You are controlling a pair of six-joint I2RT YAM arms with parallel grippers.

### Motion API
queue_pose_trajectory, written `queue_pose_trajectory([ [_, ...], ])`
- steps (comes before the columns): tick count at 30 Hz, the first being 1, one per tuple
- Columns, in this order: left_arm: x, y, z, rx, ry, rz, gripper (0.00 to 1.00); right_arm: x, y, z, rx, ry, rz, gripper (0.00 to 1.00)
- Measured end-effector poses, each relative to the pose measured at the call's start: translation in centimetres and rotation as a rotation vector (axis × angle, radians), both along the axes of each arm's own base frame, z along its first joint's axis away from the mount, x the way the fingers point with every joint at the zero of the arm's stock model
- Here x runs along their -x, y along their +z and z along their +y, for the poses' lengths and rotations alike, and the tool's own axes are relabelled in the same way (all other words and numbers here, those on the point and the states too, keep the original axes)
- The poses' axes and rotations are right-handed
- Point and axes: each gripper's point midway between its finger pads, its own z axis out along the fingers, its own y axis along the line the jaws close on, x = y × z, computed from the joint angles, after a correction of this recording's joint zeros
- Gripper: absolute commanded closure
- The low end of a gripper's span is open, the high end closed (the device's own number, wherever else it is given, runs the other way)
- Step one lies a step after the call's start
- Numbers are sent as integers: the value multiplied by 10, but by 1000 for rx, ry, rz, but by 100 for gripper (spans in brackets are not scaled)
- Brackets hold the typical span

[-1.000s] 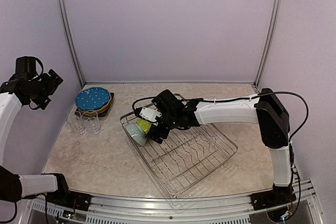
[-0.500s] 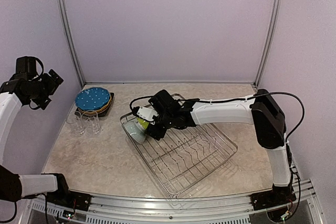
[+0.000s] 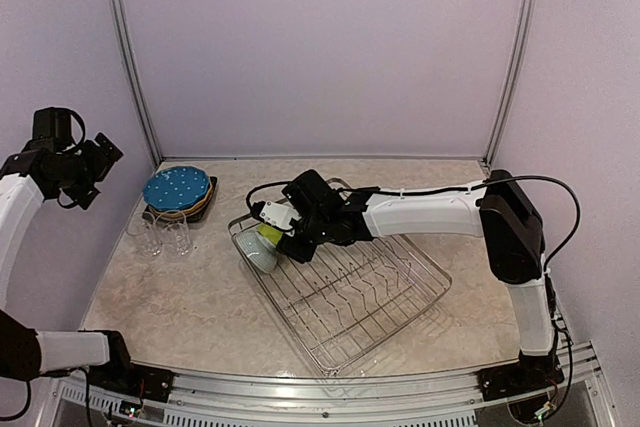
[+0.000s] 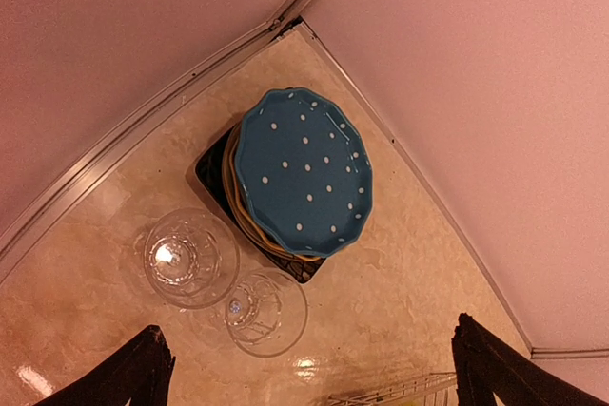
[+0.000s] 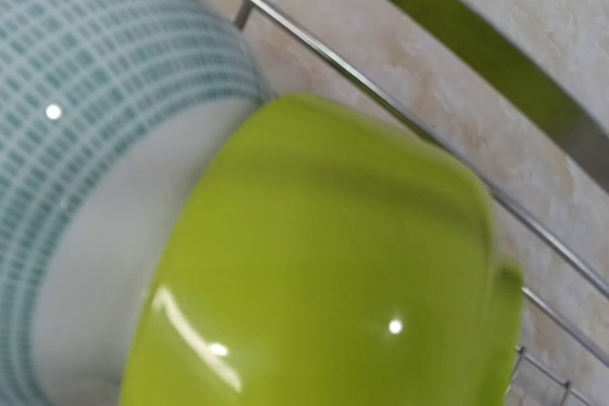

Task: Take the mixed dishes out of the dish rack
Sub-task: Grab the bowl from the dish rack, then pass from the right arm to the left

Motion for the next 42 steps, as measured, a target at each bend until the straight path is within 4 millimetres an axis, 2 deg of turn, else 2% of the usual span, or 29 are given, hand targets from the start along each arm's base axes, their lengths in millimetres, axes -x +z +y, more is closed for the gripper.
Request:
queue_pose_trajectory([
  [8,-4,-2,-4,1,-16,5,1,-5,5,-4,-4,-16,-7,47],
  [14,-5,-2,-10,-29,-36,7,1,-10,21,-9,-32,-37,-13,48],
  [17,-9,3,-19,-74,-79,-11,1,-13,32,-12,-52,-47,-16,49],
  [21,-18,16,-44,-166,-174,-72,1,-20,48,-17,-85,-62,-22,51],
  [27,-25,27,-102,-343,-380,-185,1,-26,84,-28,-156,-83,-29,52],
  [30,-27,26,-119,-384,-434,-214,1,-25,101,-31,-195,-88,-27,53],
  [33,-26,23,-128,-403,-449,-225,1,-23,115,-33,-228,-93,-19,53],
  [38,-20,18,-154,-424,-492,-209,1,-18,119,-35,-238,-92,7,54],
  [42,-21,30,-174,-467,-533,-228,1,-16,113,-38,-235,-94,50,54],
])
